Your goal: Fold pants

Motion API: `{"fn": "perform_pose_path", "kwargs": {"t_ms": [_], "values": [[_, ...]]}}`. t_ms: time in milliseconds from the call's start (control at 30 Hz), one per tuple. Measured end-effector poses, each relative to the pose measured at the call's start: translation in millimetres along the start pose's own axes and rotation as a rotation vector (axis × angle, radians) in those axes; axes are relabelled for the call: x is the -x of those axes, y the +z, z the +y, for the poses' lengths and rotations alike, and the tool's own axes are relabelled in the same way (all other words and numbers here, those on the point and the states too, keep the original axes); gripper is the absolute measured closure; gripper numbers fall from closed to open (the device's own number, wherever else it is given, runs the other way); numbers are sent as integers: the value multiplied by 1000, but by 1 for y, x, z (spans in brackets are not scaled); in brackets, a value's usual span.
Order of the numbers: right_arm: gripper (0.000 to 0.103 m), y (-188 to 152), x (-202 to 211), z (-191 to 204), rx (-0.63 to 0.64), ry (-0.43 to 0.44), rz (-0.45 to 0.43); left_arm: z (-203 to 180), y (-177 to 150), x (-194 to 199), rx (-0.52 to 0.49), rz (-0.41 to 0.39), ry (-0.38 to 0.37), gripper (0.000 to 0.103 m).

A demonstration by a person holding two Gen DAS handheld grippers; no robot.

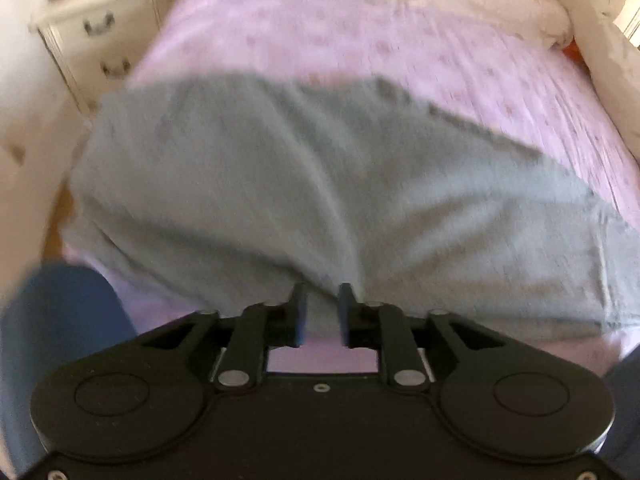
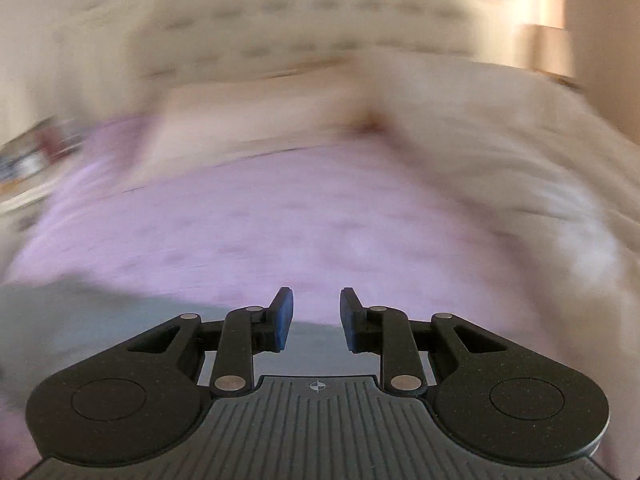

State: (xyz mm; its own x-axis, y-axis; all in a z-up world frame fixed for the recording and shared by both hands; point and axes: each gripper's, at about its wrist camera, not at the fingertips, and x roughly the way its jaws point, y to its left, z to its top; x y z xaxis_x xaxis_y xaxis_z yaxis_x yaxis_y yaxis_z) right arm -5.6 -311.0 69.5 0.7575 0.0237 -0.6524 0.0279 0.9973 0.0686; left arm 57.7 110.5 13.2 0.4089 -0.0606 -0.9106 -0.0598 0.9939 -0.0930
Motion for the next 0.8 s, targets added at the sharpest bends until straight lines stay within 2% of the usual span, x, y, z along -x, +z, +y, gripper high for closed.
{"fn": "perform_pose_path", "kwargs": {"t_ms": [33, 167, 267, 400, 567, 700, 800], "values": [[78, 0, -7, 24, 35, 70, 15, 6, 6, 4, 3, -25, 14, 64], [78, -13, -39, 113, 176, 283, 75, 37, 32, 6, 36, -63, 87, 63], [78, -34, -56, 178, 311, 393, 92, 62, 48, 2, 77, -61, 148, 63], [77, -67, -65, 259, 503, 507, 84, 94, 56, -2, 131, -68, 190, 63], [77, -97, -68, 320, 761, 581, -19, 123, 58, -8, 182, -60, 186, 63], [76, -115, -74, 345, 947, 577, -87, 132, 58, -12, 196, -46, 181, 63], [78, -128, -83, 356, 1081, 522, -133, 136, 58, -15, 200, -36, 177, 63]]}}
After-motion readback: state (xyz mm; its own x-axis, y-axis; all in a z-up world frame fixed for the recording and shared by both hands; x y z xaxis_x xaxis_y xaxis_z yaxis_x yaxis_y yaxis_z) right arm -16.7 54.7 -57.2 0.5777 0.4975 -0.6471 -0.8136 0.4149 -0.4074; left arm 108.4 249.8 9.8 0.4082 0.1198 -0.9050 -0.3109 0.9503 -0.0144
